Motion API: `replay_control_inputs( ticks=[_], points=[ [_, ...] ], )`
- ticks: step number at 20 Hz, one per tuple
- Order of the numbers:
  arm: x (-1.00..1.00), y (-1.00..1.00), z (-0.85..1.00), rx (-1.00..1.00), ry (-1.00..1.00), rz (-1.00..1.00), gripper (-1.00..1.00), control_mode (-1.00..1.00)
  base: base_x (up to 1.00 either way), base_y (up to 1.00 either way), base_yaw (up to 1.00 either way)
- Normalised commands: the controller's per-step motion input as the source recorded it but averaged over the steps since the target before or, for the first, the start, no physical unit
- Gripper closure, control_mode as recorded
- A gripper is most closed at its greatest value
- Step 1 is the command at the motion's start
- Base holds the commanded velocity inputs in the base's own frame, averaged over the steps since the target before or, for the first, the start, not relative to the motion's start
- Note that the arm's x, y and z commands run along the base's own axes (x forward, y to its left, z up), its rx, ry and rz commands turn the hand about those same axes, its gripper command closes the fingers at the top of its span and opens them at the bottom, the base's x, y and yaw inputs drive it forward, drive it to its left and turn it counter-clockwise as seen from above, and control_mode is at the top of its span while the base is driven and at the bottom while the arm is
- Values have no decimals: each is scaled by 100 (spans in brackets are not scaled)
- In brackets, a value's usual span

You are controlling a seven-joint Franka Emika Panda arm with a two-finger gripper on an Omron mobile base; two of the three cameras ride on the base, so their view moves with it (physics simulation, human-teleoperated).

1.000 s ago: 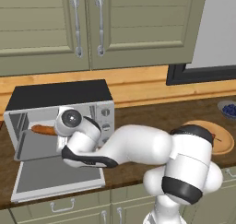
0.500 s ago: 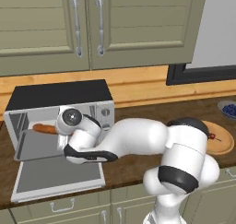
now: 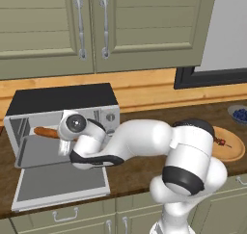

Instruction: Pick up the kebab skewer and baguette bread, and place them inside the toaster oven. Close the toaster oven door and start by setting the timer.

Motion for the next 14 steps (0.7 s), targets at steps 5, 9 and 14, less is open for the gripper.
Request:
replay_control_inputs(
  ticks=[5, 9, 14],
  points=[
    [10, 0, 0, 0, 0, 0, -100, -100, 0, 0, 0],
    [9, 0, 0, -1, 0, 0, -100, -100, 0, 0, 0],
    [1, 0, 0, -1, 0, 0, -100, -100, 0, 0, 0]
  ],
)
